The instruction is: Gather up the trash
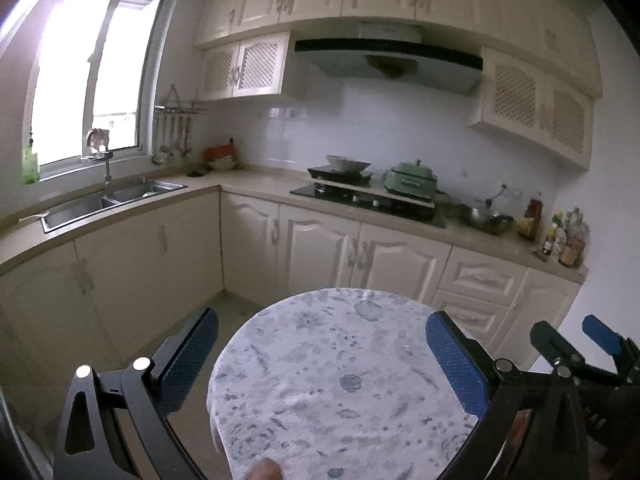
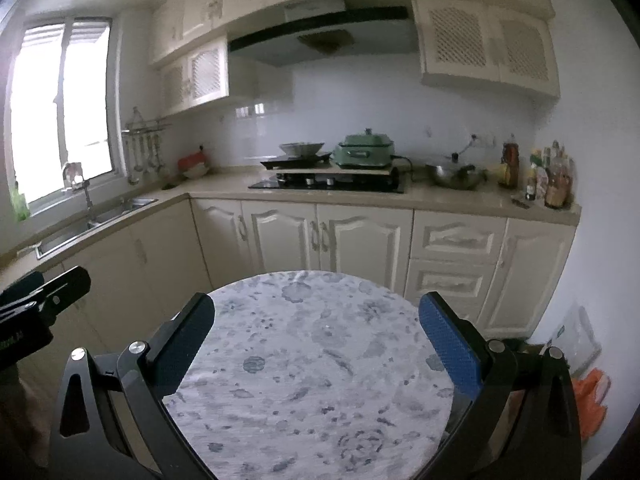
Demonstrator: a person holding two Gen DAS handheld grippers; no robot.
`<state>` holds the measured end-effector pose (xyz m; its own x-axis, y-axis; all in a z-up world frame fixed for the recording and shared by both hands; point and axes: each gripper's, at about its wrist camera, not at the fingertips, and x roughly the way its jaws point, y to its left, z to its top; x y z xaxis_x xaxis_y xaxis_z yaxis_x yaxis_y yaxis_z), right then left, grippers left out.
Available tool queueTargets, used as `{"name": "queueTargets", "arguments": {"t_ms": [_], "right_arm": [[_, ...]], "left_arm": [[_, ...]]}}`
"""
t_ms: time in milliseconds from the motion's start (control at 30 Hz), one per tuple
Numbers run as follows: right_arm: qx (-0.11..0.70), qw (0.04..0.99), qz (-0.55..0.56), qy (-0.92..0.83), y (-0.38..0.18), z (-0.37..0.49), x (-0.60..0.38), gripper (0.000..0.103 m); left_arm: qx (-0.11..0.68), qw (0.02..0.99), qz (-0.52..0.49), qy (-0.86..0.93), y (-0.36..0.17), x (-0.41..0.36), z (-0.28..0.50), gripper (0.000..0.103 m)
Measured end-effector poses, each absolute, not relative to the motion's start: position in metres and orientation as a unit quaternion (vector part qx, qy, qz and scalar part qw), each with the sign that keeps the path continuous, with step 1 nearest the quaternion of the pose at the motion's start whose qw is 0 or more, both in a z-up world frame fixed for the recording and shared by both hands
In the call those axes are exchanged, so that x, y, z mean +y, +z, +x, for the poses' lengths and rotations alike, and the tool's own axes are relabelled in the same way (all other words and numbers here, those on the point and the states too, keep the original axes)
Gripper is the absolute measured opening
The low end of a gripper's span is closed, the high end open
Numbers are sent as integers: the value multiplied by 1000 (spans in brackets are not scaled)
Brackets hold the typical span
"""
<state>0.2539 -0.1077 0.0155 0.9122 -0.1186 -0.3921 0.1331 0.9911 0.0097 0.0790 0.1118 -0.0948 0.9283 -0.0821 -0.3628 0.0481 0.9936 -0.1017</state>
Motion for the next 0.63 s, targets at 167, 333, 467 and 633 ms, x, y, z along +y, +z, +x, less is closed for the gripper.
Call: {"name": "queueTargets", "arguments": {"t_ms": [167,333,467,633], "right_arm": [[197,980,2,-39,17,261,-104,103],[194,981,-14,-14,18,273,-106,103],[195,981,-15,0,19,280,-112,103],[201,979,-9,3,18,288,-120,103]], "left_arm": [[180,983,-35,-7,-87,82,80,102],[178,983,-13,35,-80,43,90,102],[188,981,-35,19,-77,22,101,102],[197,979,-47,11,-78,9,110,102]]}}
